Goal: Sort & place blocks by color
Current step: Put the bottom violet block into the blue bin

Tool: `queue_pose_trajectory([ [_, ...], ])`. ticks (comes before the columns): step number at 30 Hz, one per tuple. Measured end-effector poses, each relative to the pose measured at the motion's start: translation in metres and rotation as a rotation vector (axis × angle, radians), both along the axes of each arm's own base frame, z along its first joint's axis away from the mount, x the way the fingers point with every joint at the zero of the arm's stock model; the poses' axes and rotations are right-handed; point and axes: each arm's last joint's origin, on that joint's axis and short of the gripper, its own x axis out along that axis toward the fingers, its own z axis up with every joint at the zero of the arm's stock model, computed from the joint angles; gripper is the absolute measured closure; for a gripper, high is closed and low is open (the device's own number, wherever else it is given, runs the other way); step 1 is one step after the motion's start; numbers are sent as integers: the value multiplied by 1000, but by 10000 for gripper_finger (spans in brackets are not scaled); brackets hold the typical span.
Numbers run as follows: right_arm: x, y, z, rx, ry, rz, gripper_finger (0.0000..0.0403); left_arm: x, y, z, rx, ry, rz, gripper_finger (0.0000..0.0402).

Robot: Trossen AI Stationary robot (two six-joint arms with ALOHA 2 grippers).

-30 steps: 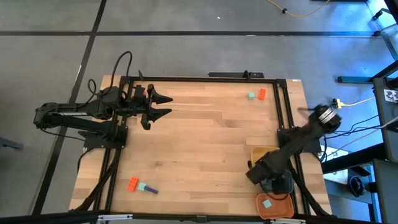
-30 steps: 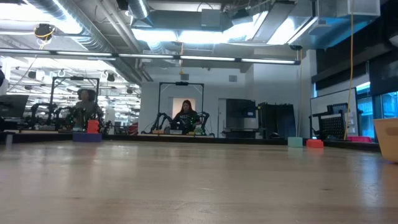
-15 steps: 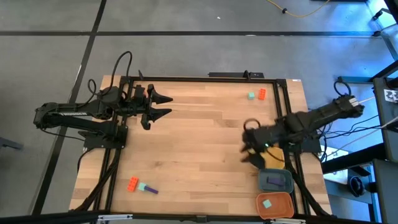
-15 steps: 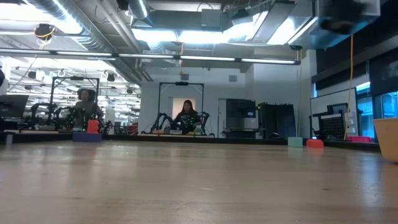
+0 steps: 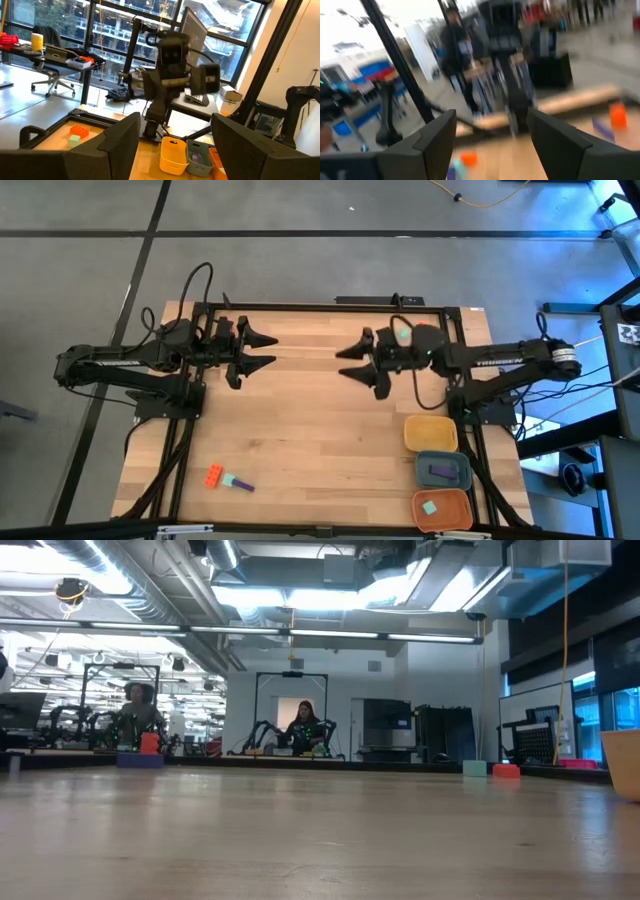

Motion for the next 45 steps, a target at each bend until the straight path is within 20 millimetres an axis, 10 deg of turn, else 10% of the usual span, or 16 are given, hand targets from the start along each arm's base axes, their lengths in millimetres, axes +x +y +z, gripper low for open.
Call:
queue_pose_trajectory([
  [40, -4, -8, 5, -206, -58, -55, 157, 0, 2, -1, 34, 17, 85, 166],
  [45, -3, -8, 5, -202, -53, -54, 157, -4, 13, 14, -35, 224, 213, 166],
])
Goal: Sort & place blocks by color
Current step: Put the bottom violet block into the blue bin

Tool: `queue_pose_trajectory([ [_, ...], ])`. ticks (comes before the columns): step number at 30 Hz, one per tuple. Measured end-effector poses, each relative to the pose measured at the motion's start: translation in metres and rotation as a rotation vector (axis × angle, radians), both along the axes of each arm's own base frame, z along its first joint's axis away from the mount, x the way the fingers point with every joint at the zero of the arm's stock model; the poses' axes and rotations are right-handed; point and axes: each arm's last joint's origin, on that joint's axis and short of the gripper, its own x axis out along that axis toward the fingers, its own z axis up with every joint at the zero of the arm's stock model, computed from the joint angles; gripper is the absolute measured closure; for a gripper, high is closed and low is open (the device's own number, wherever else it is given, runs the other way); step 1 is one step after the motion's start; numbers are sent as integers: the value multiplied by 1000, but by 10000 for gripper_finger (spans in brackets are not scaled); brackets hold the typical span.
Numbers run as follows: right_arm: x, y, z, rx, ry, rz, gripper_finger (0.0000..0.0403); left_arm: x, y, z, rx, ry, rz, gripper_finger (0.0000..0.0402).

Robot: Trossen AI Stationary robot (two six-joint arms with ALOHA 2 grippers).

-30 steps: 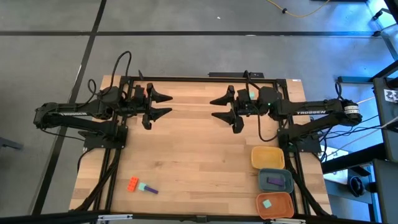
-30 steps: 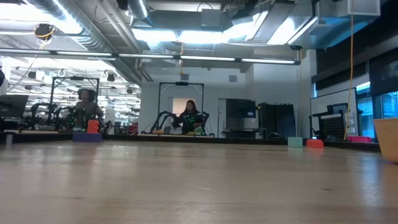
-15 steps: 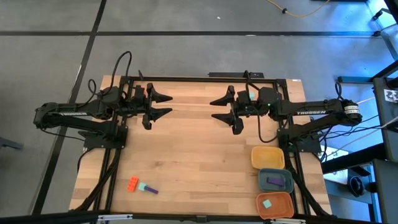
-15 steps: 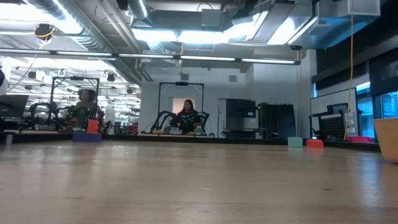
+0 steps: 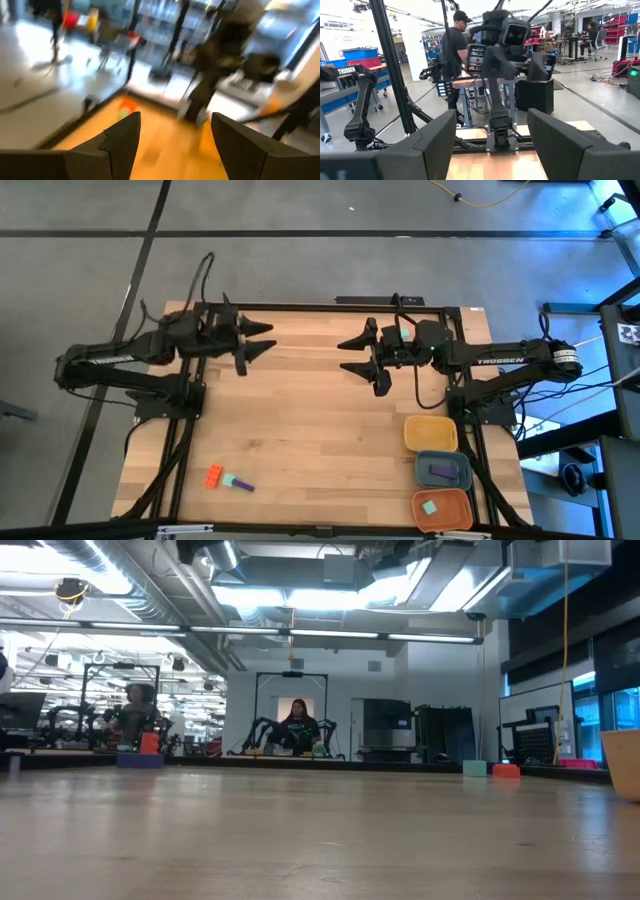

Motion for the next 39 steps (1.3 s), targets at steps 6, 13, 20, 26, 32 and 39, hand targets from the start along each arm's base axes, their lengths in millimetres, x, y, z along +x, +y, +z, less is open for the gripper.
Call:
queue_pose_trajectory([
  [6, 0, 0, -1, 2, 8, 0, 157, -12, -13, 18, -59, 361, -252, 166],
  [13, 0, 0, -1, 2, 10, 0, 157, -22, -53, 4, -212, 801, -466, 166],
  [20, 0, 0, -1, 3, 13, 0, 157, -16, -111, -27, -182, 1018, -633, 166],
  [26, 0, 0, -2, 3, 16, 0, 156, -2, -166, -52, -82, 1032, -736, 166],
  [32, 0, 0, -2, 3, 18, -1, 157, 25, -199, -83, -88, 1111, -784, 167],
  [39, 0, 0, -2, 3, 19, -1, 156, 49, -223, -113, -168, 1146, -782, 167],
])
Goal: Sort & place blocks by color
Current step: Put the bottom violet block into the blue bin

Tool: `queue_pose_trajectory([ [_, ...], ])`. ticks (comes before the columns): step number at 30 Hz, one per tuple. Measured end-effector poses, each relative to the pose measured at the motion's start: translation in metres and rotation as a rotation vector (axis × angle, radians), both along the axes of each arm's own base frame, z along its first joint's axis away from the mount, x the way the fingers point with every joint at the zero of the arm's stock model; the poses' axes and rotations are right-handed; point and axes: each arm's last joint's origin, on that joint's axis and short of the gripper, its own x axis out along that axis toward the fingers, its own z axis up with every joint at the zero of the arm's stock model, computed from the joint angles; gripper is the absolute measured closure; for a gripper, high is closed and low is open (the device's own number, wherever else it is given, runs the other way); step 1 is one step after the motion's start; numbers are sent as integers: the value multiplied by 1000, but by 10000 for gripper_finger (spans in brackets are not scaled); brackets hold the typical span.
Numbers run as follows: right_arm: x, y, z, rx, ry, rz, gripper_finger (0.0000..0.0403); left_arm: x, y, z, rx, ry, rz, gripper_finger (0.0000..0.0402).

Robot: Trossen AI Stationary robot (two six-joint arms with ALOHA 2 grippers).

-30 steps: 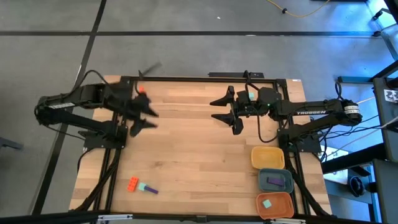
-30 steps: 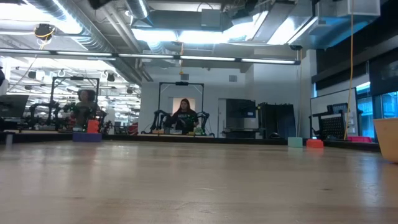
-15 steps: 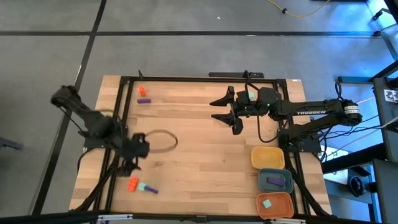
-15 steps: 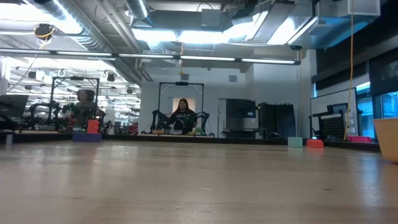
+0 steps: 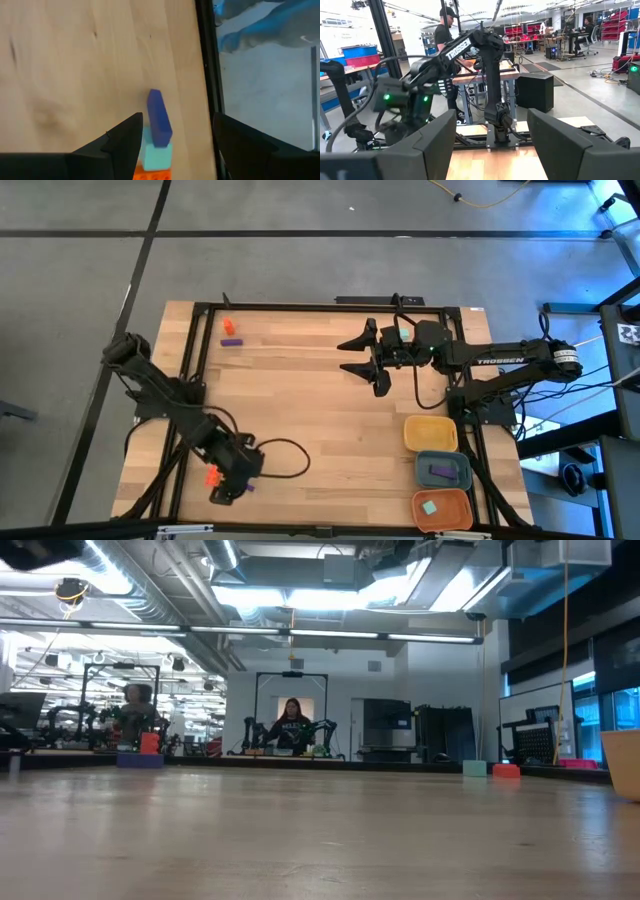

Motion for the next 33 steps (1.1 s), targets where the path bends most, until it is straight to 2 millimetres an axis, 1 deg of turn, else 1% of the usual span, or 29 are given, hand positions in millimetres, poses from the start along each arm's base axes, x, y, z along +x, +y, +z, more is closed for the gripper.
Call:
queue_pose_trajectory([
  [3, 0, 0, 0, 0, 0, 0, 157, 2, -8, -8, 18, 31, 21, 167],
  [8, 0, 0, 0, -3, 0, -1, 157, 5, -23, -19, 71, 27, 29, 167],
  [12, 0, 0, 0, -5, 4, -1, 157, 4, -30, -32, 132, 50, 28, 167],
  [17, 0, 0, 0, -7, 4, -1, 156, 3, -34, -43, 172, 74, 12, 167],
  [24, 0, 0, 0, -8, 4, -1, 156, 3, -33, -44, 220, 45, -21, 167],
  [33, 0, 0, -1, -8, 6, -2, 157, 3, -36, -51, 226, 78, -47, 167],
])
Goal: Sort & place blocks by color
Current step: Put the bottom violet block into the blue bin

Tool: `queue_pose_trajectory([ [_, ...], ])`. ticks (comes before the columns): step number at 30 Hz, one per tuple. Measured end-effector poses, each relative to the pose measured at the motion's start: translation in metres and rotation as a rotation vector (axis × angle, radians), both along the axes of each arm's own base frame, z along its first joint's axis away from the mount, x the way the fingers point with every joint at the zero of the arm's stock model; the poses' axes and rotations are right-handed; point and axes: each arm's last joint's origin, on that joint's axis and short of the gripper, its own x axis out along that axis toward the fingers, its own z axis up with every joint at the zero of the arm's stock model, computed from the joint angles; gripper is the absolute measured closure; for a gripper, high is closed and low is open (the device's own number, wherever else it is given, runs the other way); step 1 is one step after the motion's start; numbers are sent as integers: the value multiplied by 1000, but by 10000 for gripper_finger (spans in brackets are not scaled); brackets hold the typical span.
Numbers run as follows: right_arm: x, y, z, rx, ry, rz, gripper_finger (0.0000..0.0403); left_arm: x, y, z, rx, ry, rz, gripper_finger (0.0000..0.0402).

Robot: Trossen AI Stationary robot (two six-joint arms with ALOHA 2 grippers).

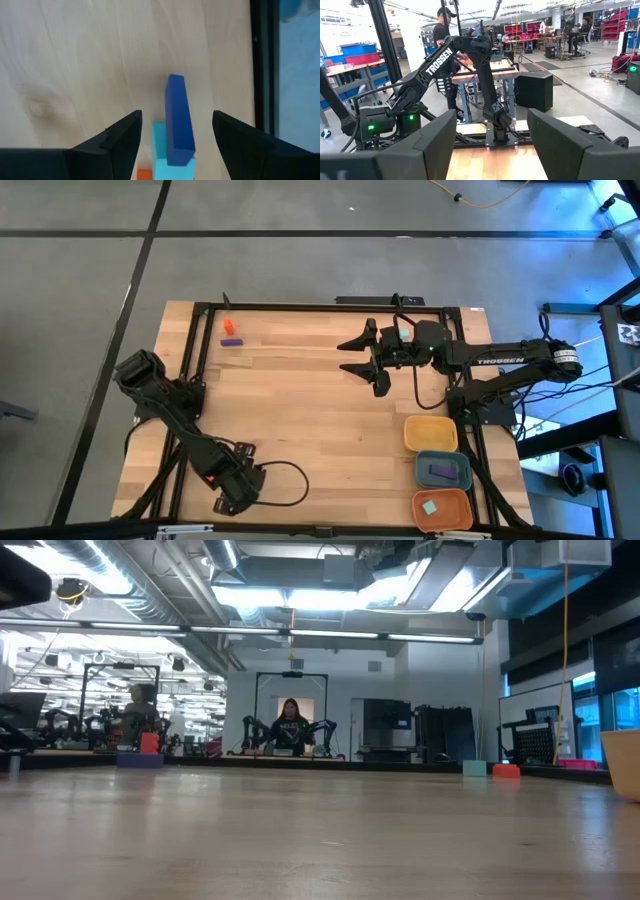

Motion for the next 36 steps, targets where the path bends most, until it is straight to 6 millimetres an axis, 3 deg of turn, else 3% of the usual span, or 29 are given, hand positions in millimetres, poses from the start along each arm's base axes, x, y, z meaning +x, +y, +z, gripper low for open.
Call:
queue_pose_trajectory([
  [16, 0, 0, 0, -25, -2, -3, 157, 1, -2, -11, 11, 61, -8, 166],
  [36, 0, 0, -1, -25, 5, -3, 157, 1, -1, -11, 22, 57, -4, 166],
])
